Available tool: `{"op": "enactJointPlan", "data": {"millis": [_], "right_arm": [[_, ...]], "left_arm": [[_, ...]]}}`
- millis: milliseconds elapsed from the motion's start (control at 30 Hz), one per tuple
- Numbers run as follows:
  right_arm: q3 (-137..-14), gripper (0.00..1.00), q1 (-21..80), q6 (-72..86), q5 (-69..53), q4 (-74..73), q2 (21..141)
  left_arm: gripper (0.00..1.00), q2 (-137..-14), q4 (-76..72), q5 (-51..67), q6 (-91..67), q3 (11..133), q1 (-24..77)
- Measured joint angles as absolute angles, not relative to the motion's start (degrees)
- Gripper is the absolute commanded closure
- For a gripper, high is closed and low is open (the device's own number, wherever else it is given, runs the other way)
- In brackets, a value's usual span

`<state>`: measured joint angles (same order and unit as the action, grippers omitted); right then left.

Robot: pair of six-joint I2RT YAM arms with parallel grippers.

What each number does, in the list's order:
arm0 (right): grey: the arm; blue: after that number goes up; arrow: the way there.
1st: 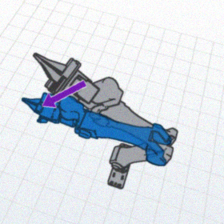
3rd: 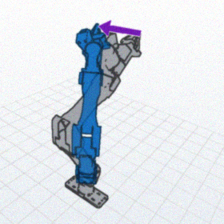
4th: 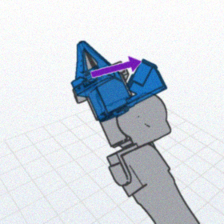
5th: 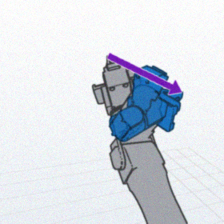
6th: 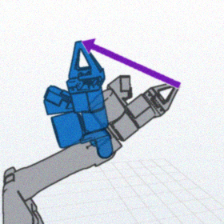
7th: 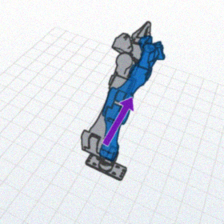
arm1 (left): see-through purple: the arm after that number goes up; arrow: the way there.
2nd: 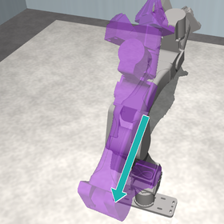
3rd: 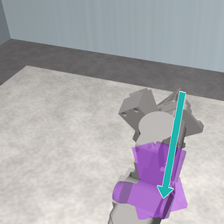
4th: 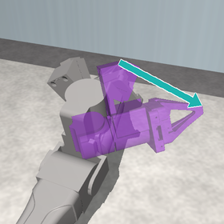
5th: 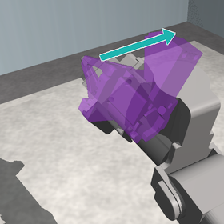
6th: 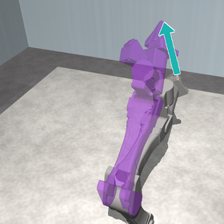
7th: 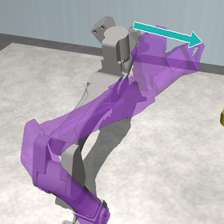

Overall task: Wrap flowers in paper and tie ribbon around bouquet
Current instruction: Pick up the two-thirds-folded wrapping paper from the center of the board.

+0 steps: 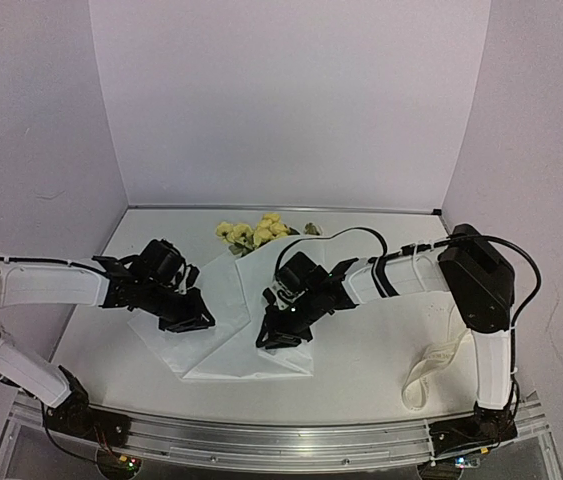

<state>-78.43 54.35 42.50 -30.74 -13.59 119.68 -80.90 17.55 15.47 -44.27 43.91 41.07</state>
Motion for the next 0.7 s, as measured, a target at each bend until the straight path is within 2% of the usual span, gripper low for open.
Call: {"op": "enactJointPlan", "data": {"millis": [233,367,467,700], "right_arm": [[-78.4,0.95,54.3,42.6,-31.5,-13.3,120.0],[-78.4,0.99,54.4,42.4,-31.7,-13.3,120.2],[-78.4,1.00,54.5,42.2,-31.6,-13.3,120.3],[-78.4,1.00,55.1,42.0,-30.7,-13.2,121.4]], "left_arm": [[0.79,-71.2,21.3,16.7,-52.5,34.9,40.3],[0.70,-66.3,22.2,17.9,-57.3,29.7,40.8],[0.67,-62.9,23.1,18.3,-60.7,26.8,42.5],[0.68,-62.7,22.0,18.2,-66.2,26.1,49.0]]}}
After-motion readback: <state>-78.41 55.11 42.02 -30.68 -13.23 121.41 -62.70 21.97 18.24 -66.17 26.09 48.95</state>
